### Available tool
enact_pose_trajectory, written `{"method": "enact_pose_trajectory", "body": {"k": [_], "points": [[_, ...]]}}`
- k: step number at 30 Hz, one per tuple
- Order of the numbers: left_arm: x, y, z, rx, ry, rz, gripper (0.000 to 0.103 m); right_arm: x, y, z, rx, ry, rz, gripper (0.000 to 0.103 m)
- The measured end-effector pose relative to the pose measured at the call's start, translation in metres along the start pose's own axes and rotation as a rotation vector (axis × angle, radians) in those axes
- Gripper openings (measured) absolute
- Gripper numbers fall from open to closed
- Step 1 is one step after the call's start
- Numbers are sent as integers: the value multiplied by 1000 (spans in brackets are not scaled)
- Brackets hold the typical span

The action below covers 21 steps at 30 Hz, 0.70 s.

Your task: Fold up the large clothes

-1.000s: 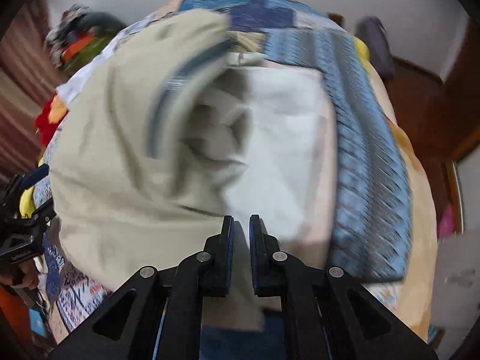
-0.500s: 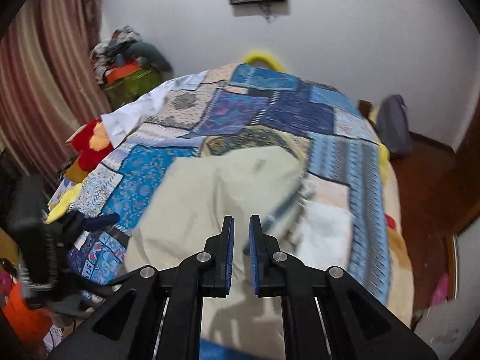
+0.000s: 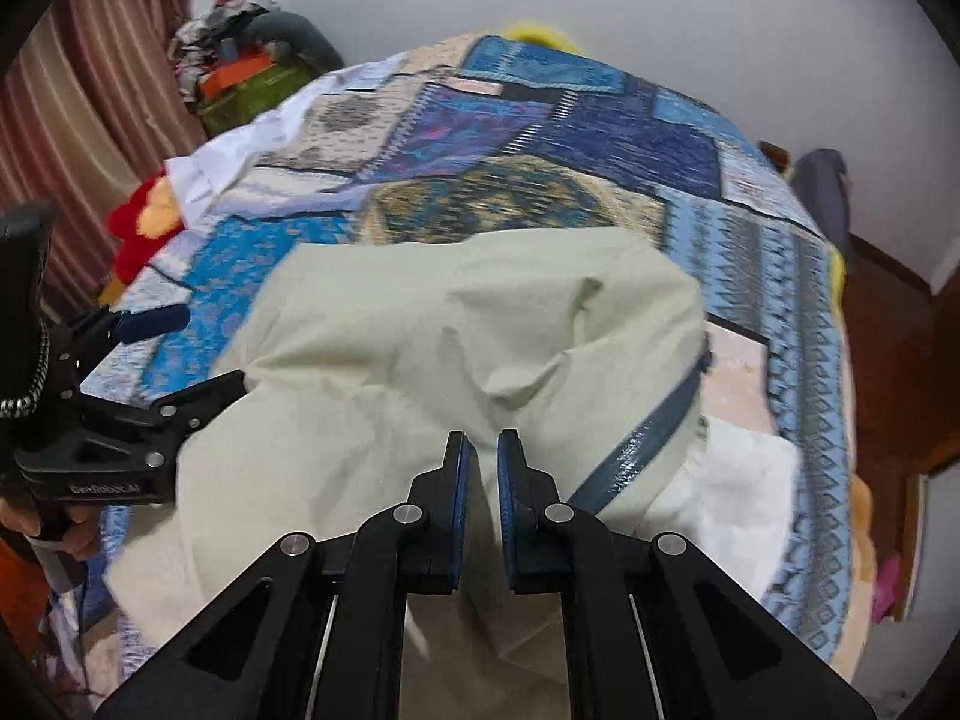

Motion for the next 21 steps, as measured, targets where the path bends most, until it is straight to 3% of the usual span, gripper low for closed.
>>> {"method": "enact_pose_trajectory", "body": {"k": [5, 7, 10, 16, 18, 21], "points": [[-3, 15, 3, -55, -63, 31, 103, -9, -5, -23, -20, 46, 10, 5], [-5, 12, 4, -49, -64, 25, 103, -10, -15, -31, -72, 69, -3, 5], [-10, 8, 7, -28, -65, 26, 103, -15, -35, -30, -62, 108, -9, 5], [-18, -4, 6, 28, -53, 25, 103, -20, -78, 32, 53, -3, -85, 5], [-22, -10, 4, 54, -32, 16, 103, -28, -70, 54, 93, -45, -59, 5], [-33, -21, 1, 85, 18, 9, 103, -56, -33, 65, 61, -93, 50, 5]]}}
Point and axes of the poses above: each gripper's, at about its wrist camera, not at the fingertips, and y roughly the way its jaws point, z to its left, x to its top, the point moved 10 cm from there along y, roughly the way its jaws point, and after that the axes turned 7 degrees about z, right-handed, at the moved point
